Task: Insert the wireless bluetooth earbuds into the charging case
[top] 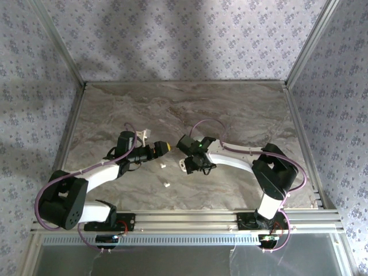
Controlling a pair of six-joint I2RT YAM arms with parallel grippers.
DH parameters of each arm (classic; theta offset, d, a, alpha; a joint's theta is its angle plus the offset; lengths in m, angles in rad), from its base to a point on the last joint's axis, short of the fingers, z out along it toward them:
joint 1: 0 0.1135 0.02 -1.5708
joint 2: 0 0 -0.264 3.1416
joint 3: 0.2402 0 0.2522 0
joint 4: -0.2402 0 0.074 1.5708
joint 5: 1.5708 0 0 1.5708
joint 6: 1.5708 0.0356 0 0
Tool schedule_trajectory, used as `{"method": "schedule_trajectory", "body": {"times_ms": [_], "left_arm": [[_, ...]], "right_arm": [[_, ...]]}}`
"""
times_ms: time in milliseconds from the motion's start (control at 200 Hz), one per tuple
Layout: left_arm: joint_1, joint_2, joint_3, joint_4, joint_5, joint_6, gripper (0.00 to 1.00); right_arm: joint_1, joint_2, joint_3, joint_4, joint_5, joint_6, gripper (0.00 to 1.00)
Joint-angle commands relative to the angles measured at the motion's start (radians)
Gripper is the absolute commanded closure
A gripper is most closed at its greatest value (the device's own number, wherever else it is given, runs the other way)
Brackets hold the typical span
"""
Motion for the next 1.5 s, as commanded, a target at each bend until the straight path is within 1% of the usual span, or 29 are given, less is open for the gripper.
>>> {"method": "schedule_trajectory", "body": {"times_ms": [0,40,65,240,375,515,600,700,765,909,959,984,1034,1104,1209,1314,1494], "left_arm": [[0.006,0.0,-0.006,0.0,-0.004,0.018,0.0],[0.006,0.001,-0.006,0.0,-0.002,0.017,0.0],[0.006,0.0,-0.006,0.0,-0.004,0.018,0.0],[0.006,-0.006,-0.009,0.001,-0.01,0.017,0.0],[0.014,-0.021,-0.018,-0.006,-0.029,0.015,0.0],[0.052,-0.041,-0.045,0.005,-0.043,-0.007,0.0],[0.084,-0.047,-0.067,0.028,-0.04,-0.031,0.0],[0.117,-0.05,-0.088,0.049,-0.035,-0.05,0.0],[0.133,-0.053,-0.099,0.057,-0.035,-0.06,0.0],[0.154,-0.062,-0.112,0.065,-0.035,-0.069,0.0],[0.158,-0.065,-0.114,0.063,-0.037,-0.07,0.0],[0.159,-0.066,-0.115,0.063,-0.04,-0.07,0.0],[0.166,-0.07,-0.12,0.06,-0.045,-0.074,0.0],[0.181,-0.072,-0.126,0.056,-0.052,-0.079,0.0],[0.215,-0.06,-0.135,0.05,-0.052,-0.094,0.0],[0.257,-0.041,-0.155,0.086,-0.028,-0.125,0.0],[0.332,-0.044,-0.19,0.097,-0.02,-0.16,0.0]], "right_arm": [[-0.02,0.006,0.025,-0.05,0.046,-0.002,0.23],[-0.028,0.007,0.024,-0.047,0.048,-0.002,0.23],[-0.033,0.007,0.024,-0.045,0.049,-0.035,0.23],[-0.054,0.007,0.029,-0.038,0.042,-0.049,0.23],[-0.023,-0.045,0.012,-0.019,0.009,-0.06,0.23],[0.019,-0.129,-0.016,-0.019,-0.006,-0.061,0.24],[0.046,-0.166,-0.035,0.018,-0.05,-0.074,0.24],[0.079,-0.18,-0.044,0.092,-0.143,-0.1,0.25],[0.101,-0.159,-0.034,0.119,-0.196,-0.105,0.27],[0.172,-0.079,0.011,0.184,-0.244,-0.124,0.32],[0.2,-0.045,0.043,0.178,-0.229,-0.131,0.34],[0.216,-0.028,0.051,0.165,-0.207,-0.137,0.34],[0.245,0.008,0.123,0.13,-0.148,-0.144,0.36],[0.275,0.07,0.203,0.028,-0.069,-0.149,0.42],[0.306,0.17,0.33,-0.088,-0.001,-0.149,0.45],[0.324,0.25,0.427,-0.166,0.031,-0.142,0.49],[0.338,0.33,0.523,-0.225,0.022,-0.14,0.54]]}}
